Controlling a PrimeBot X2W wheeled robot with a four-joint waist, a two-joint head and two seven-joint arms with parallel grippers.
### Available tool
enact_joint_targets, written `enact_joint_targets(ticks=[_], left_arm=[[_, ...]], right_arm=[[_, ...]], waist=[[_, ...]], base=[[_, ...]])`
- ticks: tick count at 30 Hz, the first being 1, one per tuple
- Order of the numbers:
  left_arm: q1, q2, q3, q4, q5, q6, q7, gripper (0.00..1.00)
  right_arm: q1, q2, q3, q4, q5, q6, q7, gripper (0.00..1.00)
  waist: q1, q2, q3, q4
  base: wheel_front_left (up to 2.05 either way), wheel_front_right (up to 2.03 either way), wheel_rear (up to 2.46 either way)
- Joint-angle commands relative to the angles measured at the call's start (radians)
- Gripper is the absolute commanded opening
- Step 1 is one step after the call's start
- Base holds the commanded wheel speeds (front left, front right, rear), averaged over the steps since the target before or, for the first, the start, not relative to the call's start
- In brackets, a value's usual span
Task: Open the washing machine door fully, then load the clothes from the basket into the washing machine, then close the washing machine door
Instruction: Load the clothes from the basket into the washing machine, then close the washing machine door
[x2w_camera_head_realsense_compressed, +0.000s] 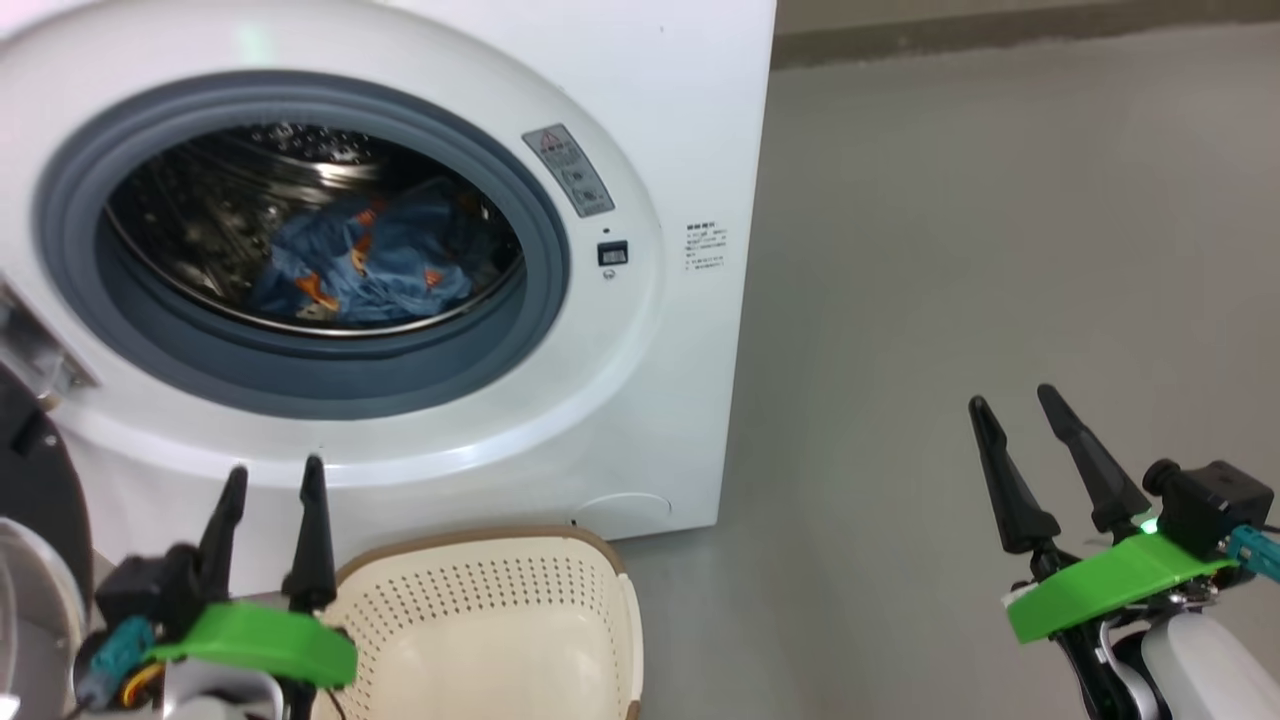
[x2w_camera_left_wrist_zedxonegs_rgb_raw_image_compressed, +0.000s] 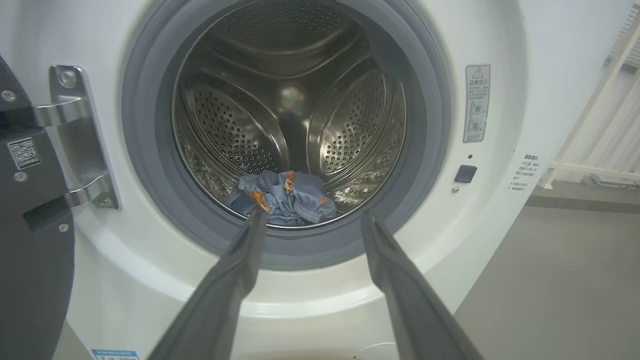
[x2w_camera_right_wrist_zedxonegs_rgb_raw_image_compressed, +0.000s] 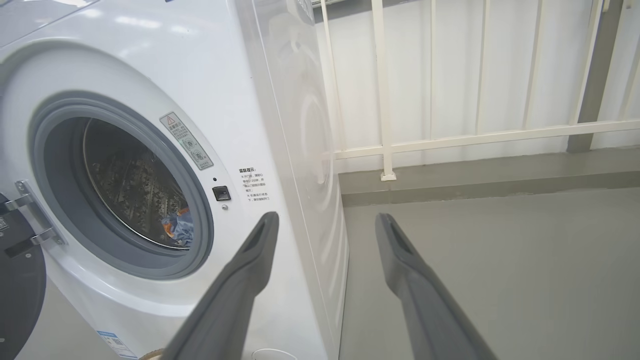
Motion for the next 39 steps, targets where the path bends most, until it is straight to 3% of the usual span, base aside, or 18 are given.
enact_joint_targets(ticks=[1,13,39], left_arm=[[0.006,0.024,0.038,-0.041,0.001,0.004,-0.006,1.0],[0.1,0.029,0.046,-0.123,-0.007,0.007,-0.006,1.0],[0.088,0.036,0.019,-0.134,-0.014,0.02,0.004,1.0]], right_arm=[[0.006,-0.016,0.017,-0.018,-0.02,0.004,-0.005,1.0],[0.02,-0.017,0.025,-0.016,-0.028,0.004,-0.005,1.0],[0.011,-0.012,0.021,-0.017,-0.027,0.004,-0.005,1.0]], waist=[[0.0001,0.0,-0.025,0.015],[0.0001,0.0,-0.045,0.021],[0.0001,0.0,-0.029,0.023]], base=[[0.0,0.0,0.0],[0.0,0.0,0.0],[0.0,0.0,0.0]])
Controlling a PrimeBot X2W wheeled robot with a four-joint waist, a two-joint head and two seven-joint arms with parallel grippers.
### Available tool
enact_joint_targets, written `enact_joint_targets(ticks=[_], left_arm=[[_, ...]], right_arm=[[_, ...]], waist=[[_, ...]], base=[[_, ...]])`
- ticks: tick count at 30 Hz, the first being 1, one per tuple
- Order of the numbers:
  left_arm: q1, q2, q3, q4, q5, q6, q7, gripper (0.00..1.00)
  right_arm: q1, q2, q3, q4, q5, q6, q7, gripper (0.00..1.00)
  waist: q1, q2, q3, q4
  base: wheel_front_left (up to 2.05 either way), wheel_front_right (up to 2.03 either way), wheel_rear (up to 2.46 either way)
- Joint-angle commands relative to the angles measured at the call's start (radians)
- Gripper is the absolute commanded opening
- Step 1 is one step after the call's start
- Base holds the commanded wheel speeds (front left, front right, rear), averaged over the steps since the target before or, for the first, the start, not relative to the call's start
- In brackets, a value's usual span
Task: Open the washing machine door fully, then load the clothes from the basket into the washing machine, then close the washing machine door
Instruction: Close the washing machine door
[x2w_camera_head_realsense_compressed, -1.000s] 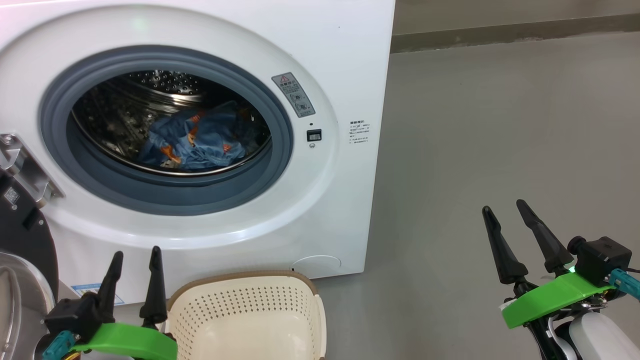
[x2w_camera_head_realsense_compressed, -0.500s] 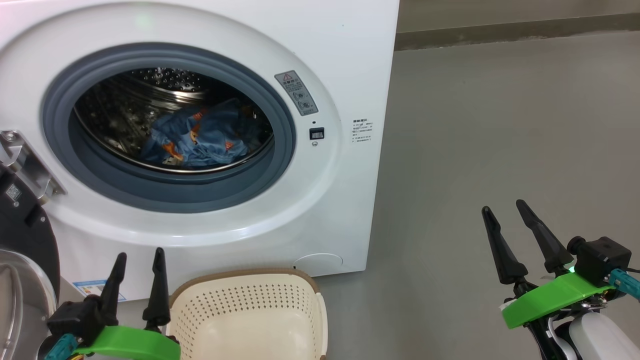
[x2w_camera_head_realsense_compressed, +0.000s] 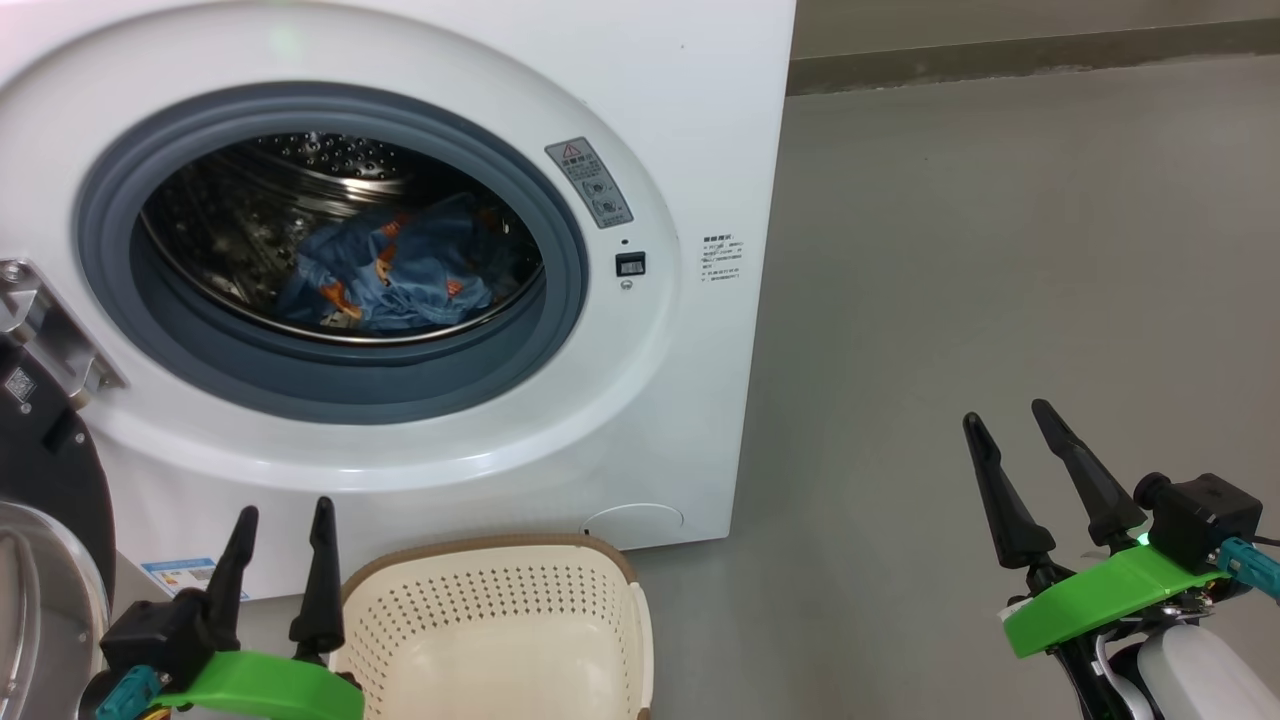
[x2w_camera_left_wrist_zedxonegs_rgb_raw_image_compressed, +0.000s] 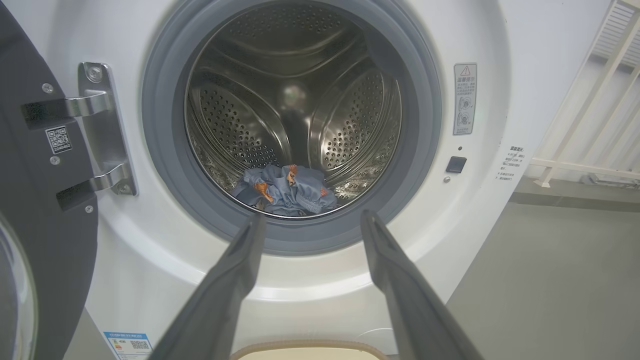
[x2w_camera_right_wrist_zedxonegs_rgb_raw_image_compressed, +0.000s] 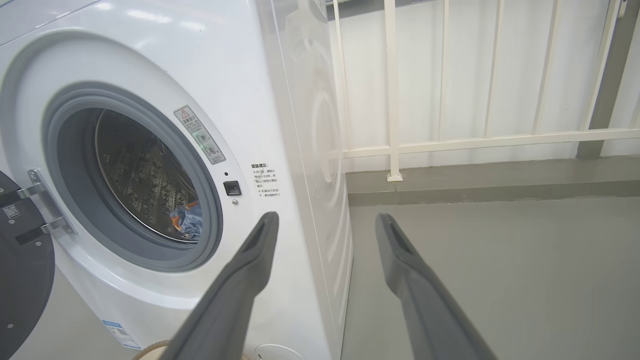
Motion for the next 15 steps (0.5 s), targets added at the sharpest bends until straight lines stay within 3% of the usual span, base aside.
enact_joint_targets(ticks=[1,15], left_arm=[[-0.034,0.028,0.03,-0.024,-0.005,0.007,-0.005,1.0],[-0.032,0.031,0.024,-0.028,-0.005,0.02,-0.007,1.0]], right_arm=[[-0.012,-0.012,0.014,-0.021,-0.002,0.004,-0.005,1.0],[-0.01,-0.014,0.017,-0.023,0.0,0.004,-0.005,1.0]], waist=[[0.0,-0.0001,0.0,0.0],[0.0,-0.0001,-0.001,-0.003]], base=[[0.0,0.0,0.0],[0.0,0.0,0.0]])
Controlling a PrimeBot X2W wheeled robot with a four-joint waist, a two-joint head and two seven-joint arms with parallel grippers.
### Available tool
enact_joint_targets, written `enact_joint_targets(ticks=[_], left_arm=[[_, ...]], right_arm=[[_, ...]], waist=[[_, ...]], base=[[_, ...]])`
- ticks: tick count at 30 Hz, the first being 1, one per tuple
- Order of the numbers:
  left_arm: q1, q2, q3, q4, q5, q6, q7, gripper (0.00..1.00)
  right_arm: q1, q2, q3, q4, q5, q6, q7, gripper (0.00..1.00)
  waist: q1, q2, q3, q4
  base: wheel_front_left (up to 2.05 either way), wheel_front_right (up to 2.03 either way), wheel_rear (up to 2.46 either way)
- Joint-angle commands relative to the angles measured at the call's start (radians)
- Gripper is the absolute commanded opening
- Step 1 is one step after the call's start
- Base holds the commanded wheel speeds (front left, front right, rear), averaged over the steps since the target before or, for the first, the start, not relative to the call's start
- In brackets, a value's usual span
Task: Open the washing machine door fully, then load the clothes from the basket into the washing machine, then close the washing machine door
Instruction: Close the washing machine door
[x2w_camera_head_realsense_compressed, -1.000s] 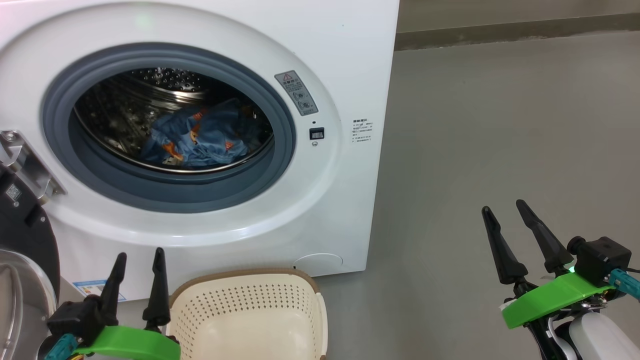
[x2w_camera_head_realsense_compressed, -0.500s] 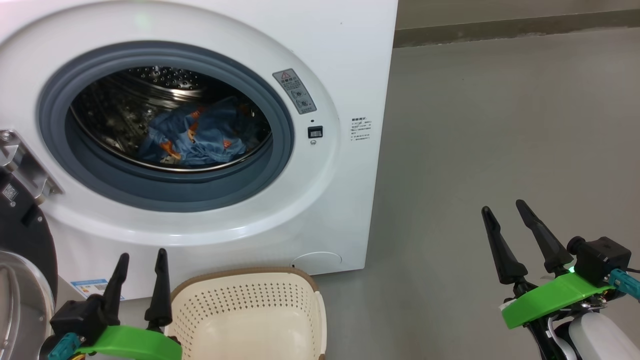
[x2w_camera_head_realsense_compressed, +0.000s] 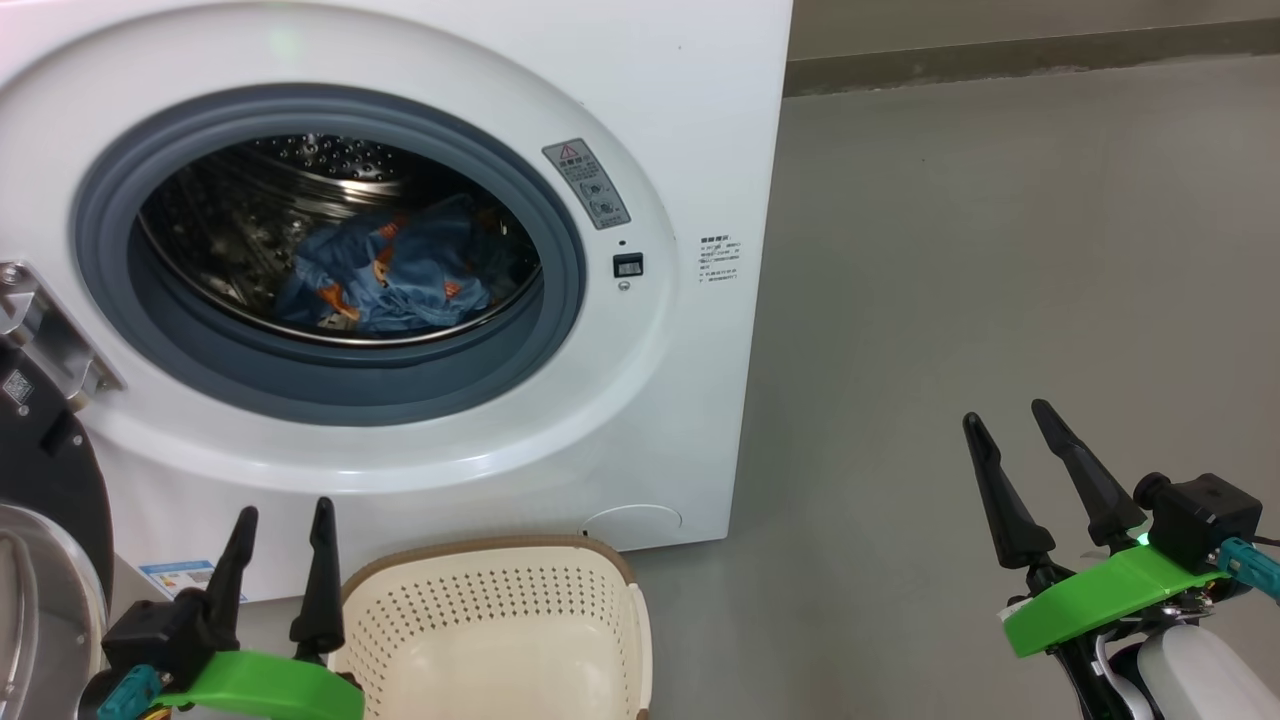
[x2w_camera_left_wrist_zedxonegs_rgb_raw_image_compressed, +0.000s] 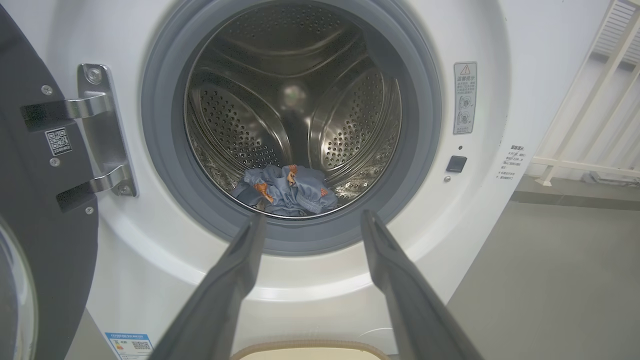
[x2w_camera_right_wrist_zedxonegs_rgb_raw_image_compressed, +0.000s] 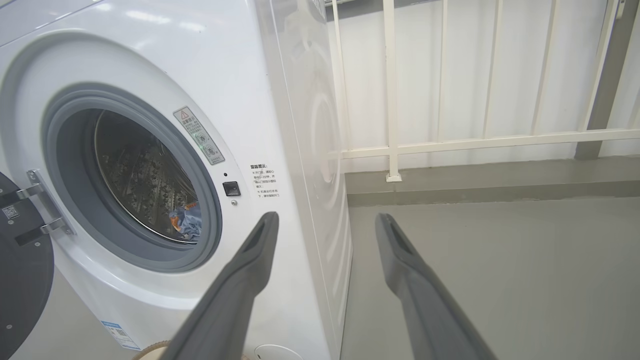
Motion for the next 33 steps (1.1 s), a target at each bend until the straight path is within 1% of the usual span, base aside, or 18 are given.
enact_joint_targets(ticks=[1,22,27,33], left_arm=[[-0.031,0.028,0.03,-0.029,-0.004,0.008,-0.007,1.0],[-0.031,0.036,0.027,-0.031,-0.018,0.018,-0.01,1.0],[-0.03,0.036,0.028,-0.032,-0.021,0.025,-0.01,1.0],[-0.028,0.035,0.029,-0.034,-0.024,0.03,-0.011,1.0]], right_arm=[[-0.01,-0.013,0.017,-0.023,0.0,0.004,-0.005,1.0],[-0.012,-0.008,0.016,-0.022,-0.002,0.004,-0.005,1.0],[-0.011,-0.007,0.014,-0.023,-0.003,0.004,-0.005,1.0],[-0.011,-0.006,0.013,-0.022,-0.002,0.004,-0.005,1.0]], waist=[[0.0,0.0,0.0,0.0],[0.0,0.0,0.003,-0.004],[0.0,0.0,0.002,-0.004],[0.0,0.0,0.001,-0.005]], base=[[0.0,0.0,0.0],[-0.02,0.02,0.0],[-0.69,0.69,0.0],[-1.41,1.41,0.0]])
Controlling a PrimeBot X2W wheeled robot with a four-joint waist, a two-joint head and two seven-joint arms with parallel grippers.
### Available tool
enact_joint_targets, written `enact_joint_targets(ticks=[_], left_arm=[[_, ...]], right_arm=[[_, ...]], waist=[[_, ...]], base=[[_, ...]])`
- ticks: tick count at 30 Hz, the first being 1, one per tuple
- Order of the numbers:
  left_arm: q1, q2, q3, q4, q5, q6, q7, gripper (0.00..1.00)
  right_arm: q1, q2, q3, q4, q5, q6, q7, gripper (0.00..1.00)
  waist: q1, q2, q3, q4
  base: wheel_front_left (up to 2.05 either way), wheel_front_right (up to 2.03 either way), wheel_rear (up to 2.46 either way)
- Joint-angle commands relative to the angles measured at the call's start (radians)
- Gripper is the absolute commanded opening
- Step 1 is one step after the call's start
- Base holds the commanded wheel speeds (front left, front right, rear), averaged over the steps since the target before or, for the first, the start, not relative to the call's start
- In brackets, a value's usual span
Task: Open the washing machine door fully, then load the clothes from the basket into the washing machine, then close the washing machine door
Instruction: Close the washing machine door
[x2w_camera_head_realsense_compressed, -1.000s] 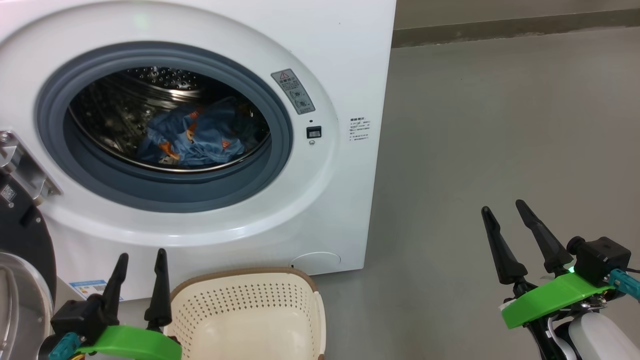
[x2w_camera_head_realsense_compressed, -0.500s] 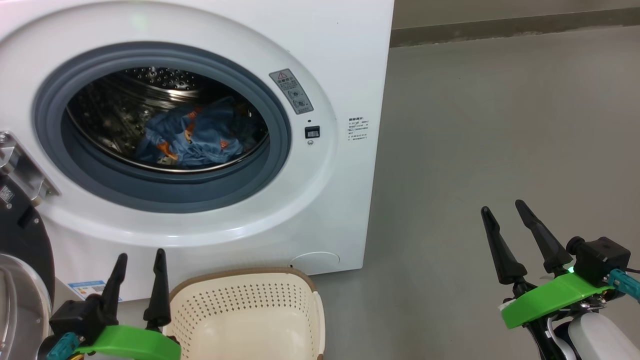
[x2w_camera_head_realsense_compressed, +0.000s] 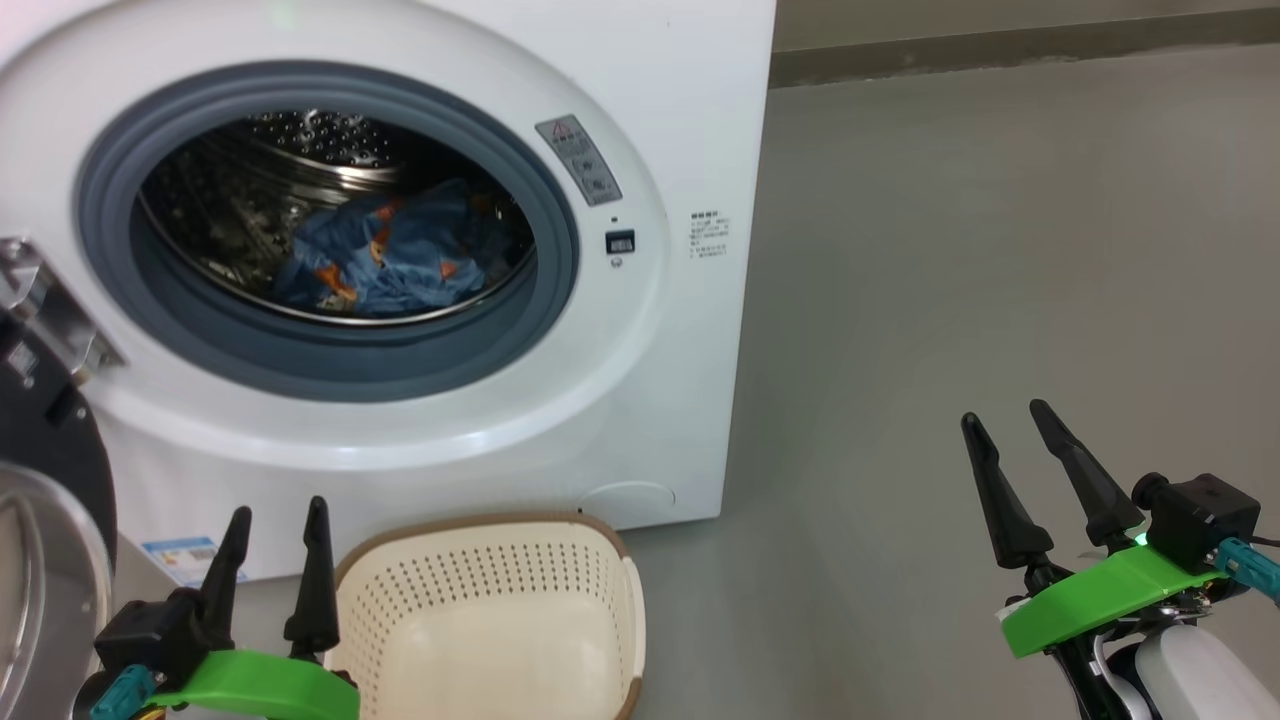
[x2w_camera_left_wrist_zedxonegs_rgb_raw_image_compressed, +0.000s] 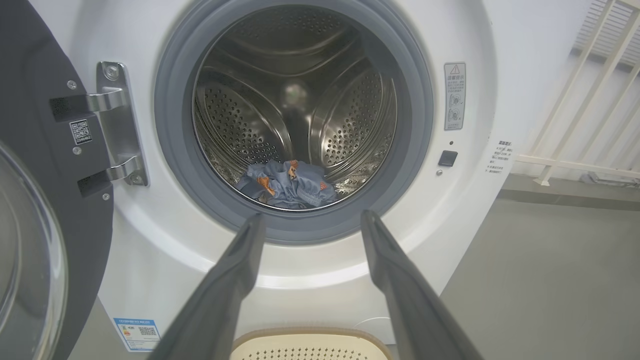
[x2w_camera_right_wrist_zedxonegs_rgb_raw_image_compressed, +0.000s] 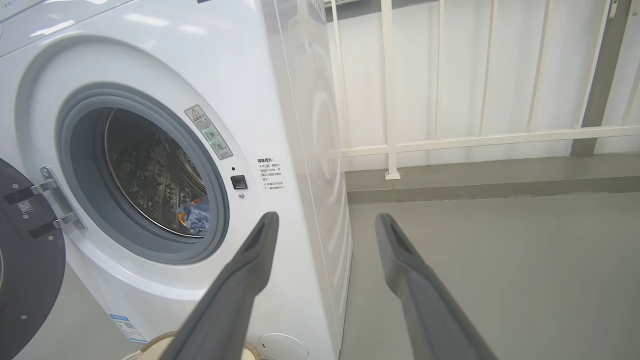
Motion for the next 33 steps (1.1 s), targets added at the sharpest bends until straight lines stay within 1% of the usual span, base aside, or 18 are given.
enact_joint_targets(ticks=[1,9,15,20,33], left_arm=[[-0.027,0.026,0.034,-0.032,-0.007,0.007,-0.011,1.0],[-0.026,0.027,0.034,-0.041,-0.012,0.003,-0.012,1.0],[-0.023,0.027,0.03,-0.038,-0.013,0.004,-0.012,1.0],[-0.022,0.026,0.026,-0.035,-0.014,0.005,-0.013,1.0],[-0.019,0.027,0.024,-0.034,-0.017,0.003,-0.014,1.0]], right_arm=[[-0.011,-0.01,0.014,-0.022,-0.002,0.004,-0.005,1.0],[-0.01,-0.011,0.012,-0.02,-0.001,0.004,-0.005,1.0],[-0.012,-0.014,0.014,-0.02,0.0,0.004,-0.005,1.0],[-0.012,-0.017,0.017,-0.019,-0.001,0.004,-0.005,1.0],[-0.008,-0.02,0.021,-0.018,-0.002,0.004,-0.005,1.0]], waist=[[-0.0001,0.0,0.0,0.0],[-0.0001,0.0,-0.004,0.002],[-0.0001,0.0,-0.007,0.003],[-0.0001,0.0,-0.011,0.002],[-0.0001,0.0,-0.019,0.004]], base=[[-1.78,1.78,0.0],[-1.94,1.94,0.0],[-1.13,1.13,0.0],[-0.38,0.38,0.0],[0.0,0.0,0.0]])
